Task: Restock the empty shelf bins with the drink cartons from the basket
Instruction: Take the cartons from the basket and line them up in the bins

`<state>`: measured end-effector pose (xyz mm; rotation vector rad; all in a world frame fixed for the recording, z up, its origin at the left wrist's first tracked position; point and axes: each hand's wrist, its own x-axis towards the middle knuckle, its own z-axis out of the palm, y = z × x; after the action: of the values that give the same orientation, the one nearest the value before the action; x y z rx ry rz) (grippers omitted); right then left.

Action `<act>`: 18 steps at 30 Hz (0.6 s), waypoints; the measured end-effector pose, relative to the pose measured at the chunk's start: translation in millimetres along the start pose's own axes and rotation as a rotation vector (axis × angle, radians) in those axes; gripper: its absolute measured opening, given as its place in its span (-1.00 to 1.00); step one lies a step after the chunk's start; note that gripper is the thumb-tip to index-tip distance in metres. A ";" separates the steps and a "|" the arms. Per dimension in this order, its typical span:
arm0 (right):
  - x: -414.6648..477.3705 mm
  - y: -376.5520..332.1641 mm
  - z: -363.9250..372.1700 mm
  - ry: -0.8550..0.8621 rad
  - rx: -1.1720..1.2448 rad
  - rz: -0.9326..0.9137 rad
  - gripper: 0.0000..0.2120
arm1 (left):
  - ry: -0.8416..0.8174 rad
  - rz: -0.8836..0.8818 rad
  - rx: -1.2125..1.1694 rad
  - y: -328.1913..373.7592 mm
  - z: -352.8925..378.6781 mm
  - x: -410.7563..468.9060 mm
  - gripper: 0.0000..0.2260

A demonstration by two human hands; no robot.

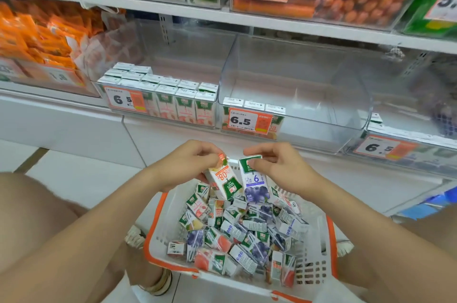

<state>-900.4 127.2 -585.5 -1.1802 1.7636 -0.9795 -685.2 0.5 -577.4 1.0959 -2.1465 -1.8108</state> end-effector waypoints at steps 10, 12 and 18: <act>-13.7 -40.9 -25.9 0.374 0.005 -0.105 -0.70 | 0.291 0.016 -0.510 40.2 2.5 -4.5 -0.77; -9.7 -43.5 -33.0 0.380 0.062 -0.067 -0.75 | 0.262 0.005 -0.641 49.4 7.6 0.9 -0.78; -1.6 -61.8 -45.7 0.290 -0.123 -0.119 -0.67 | 0.202 0.066 -0.578 75.1 41.8 19.8 -0.38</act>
<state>-920.0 119.9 -511.5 -1.2833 2.0234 -1.1737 -754.6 23.8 -528.2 0.9903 -1.3919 -1.9978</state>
